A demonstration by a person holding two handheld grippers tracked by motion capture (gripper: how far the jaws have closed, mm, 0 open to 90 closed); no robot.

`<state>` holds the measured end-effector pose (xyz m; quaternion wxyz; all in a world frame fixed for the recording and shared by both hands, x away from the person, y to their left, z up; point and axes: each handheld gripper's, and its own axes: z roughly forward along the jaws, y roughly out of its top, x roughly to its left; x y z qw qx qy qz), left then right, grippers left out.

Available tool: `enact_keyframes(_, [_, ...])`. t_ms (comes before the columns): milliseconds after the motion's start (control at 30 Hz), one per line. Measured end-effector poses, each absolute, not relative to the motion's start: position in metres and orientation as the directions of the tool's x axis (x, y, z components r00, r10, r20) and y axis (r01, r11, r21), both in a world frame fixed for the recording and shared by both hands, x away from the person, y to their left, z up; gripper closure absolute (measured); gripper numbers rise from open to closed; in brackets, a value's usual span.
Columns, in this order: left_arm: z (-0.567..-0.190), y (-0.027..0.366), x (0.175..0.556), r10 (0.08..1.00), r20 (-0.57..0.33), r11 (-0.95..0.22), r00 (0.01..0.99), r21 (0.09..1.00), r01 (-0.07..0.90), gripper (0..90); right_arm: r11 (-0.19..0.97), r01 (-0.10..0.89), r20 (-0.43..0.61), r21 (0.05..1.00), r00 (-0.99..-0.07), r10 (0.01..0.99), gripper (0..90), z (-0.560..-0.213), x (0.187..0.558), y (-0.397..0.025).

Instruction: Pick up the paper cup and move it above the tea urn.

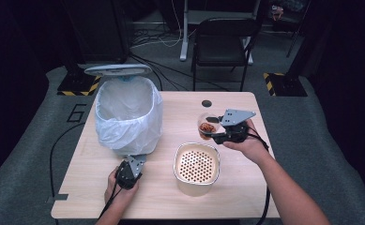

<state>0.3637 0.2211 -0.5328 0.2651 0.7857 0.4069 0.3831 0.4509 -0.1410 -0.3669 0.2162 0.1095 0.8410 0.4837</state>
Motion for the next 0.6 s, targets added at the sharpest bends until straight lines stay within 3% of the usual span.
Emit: enact_keyframes(600, [-0.533, 0.221, 0.364, 0.842, 0.387, -0.529, 0.375, 0.728, 0.436, 64.4, 0.590, -0.162, -0.418, 0.791, -0.848, 0.326, 49.4, -0.363, 0.436, -0.134])
